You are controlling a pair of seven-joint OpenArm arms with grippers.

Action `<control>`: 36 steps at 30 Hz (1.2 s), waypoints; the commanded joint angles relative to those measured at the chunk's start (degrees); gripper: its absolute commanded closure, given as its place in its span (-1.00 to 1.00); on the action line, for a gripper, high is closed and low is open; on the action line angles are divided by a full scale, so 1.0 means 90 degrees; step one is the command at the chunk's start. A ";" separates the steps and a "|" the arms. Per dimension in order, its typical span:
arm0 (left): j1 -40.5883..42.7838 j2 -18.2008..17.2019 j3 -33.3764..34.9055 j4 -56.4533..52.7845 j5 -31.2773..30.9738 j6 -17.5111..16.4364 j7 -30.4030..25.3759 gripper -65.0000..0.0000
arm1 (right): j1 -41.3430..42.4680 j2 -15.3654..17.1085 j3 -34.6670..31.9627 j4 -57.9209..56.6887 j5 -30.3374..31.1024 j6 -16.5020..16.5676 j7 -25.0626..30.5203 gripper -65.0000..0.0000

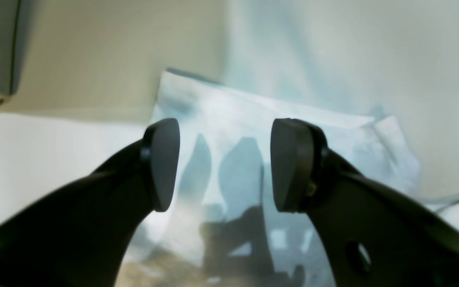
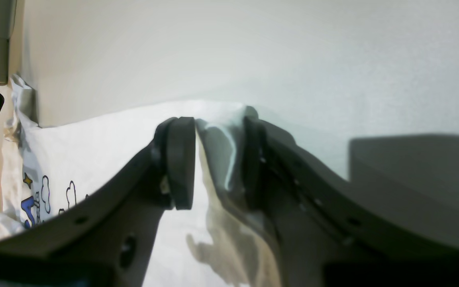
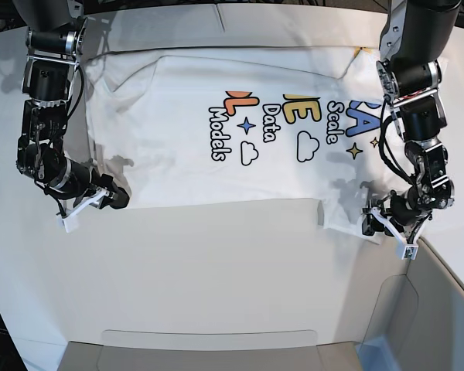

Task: Layout the t-shirt on the table in an organized manner, then fold the t-shirt properly
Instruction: 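Grasp the hem corners with the right and left grippers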

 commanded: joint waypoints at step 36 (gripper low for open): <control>-0.0420 -0.0164 0.1514 -0.1109 0.0651 0.0013 -0.1160 0.86 | -0.0376 0.0046 -0.0042 0.0687 -0.0347 -0.0141 -0.0679 0.95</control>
